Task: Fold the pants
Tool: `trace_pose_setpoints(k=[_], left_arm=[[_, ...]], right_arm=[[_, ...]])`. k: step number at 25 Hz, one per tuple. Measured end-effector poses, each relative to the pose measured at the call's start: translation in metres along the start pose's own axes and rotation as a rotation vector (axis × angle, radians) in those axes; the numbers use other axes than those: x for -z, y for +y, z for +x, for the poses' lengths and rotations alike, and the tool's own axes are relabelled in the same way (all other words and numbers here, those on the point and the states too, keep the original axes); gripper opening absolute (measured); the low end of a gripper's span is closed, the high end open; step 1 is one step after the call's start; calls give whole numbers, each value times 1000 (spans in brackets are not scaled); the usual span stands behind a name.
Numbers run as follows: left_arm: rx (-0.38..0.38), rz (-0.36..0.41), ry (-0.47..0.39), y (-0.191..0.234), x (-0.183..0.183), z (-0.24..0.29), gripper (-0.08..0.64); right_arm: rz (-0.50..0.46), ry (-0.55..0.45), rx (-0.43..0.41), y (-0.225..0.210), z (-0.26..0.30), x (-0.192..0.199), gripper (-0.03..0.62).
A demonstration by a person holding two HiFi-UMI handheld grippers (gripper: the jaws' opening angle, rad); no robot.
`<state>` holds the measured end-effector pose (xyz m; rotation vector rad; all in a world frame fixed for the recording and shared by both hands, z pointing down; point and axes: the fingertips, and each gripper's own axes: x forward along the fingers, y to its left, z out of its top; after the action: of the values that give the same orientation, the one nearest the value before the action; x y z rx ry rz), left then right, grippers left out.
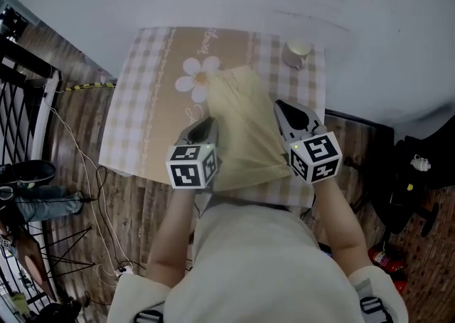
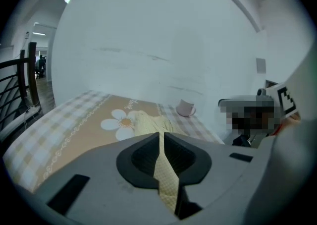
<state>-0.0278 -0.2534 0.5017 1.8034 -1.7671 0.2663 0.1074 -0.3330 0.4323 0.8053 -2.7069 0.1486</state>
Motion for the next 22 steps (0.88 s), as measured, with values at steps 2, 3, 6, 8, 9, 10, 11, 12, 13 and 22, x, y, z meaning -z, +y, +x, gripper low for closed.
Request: trace_pose_setpoints(k=[2, 3, 6, 8, 9, 10, 11, 12, 13, 22], left_arm=[[-15, -6, -9, 15, -7, 4, 28], [-20, -8, -10, 22, -10, 6, 28], [-33, -16, -7, 36, -14, 15, 28], [-43, -22, -7, 45, -17, 23, 28], [-48, -23, -8, 50, -19, 26, 28], [-53, -23, -8, 54, -21, 30, 28], [-57, -24, -9, 58, -23, 34, 28], [-60, -27, -9, 62, -25, 38, 28], [-62, -32, -10, 65, -26, 42, 28], [-66, -62, 4, 90, -34, 85, 28]], right_arm=[[-19, 20, -15, 3, 21, 1, 2], [-26, 31, -22, 5, 32, 2, 2], [-38, 64, -47, 7, 61, 7, 2], [-42, 85, -64, 8, 81, 11, 2], [-41, 95, -73, 10, 91, 13, 2], [-39, 106, -83, 11, 100, 16, 2], [-35, 118, -95, 12, 109, 19, 2], [-31, 133, -106, 13, 117, 23, 2], [-26, 149, -116, 14, 124, 27, 2], [37, 256, -149, 9, 180, 62, 6]])
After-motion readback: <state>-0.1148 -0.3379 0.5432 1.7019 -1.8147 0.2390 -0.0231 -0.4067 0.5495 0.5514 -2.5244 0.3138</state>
